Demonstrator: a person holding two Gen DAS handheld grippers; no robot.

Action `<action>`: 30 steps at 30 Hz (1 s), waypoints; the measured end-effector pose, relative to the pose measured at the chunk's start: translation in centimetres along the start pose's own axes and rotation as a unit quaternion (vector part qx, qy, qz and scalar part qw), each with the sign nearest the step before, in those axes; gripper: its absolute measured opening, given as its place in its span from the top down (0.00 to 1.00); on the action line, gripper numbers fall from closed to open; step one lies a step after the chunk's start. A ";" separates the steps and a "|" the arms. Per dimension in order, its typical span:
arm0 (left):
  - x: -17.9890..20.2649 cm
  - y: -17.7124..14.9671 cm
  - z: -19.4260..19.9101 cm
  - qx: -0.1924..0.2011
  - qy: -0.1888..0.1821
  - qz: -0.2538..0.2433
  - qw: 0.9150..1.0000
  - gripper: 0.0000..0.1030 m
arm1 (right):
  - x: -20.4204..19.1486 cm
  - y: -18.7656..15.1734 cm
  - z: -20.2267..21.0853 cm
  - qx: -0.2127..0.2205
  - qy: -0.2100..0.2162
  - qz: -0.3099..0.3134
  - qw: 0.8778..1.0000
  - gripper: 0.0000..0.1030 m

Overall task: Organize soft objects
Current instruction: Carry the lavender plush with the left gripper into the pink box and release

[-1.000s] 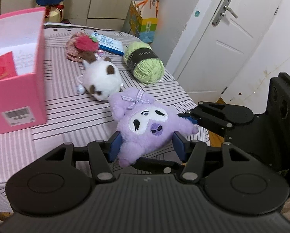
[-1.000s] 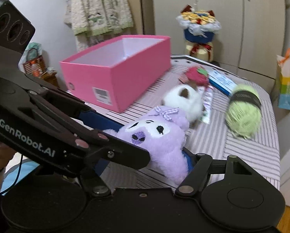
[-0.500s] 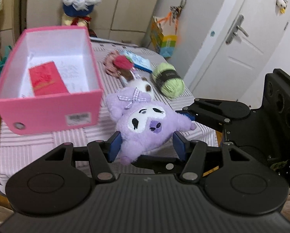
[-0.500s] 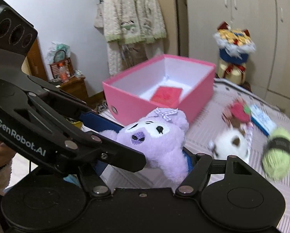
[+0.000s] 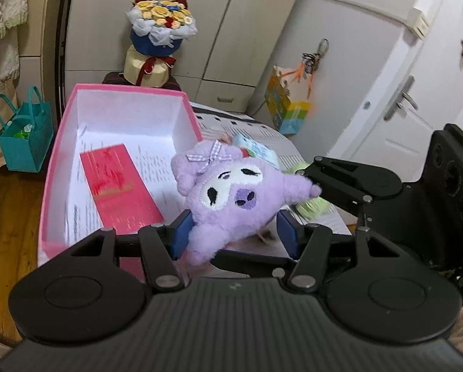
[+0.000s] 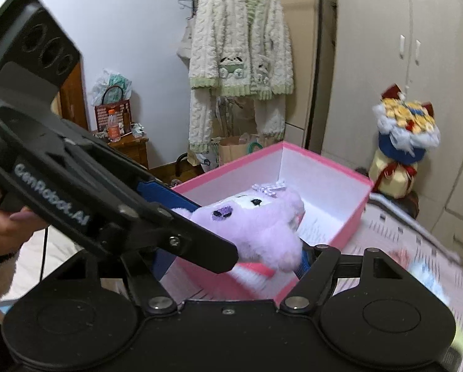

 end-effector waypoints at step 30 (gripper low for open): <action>-13.2 7.5 -15.0 -0.067 0.033 0.099 0.992 0.45 | 9.8 2.9 -18.2 -0.141 0.036 0.081 0.986 0.24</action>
Point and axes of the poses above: each gripper's, at about its wrist camera, not at the fingertips, and z roughly against the way its jaws point, x to its right, y to its top, the point moved 10 cm from there along -z, roughly the way its jaws point, and after that the axes turned 3 degrees about -x, right-handed, at the moved point
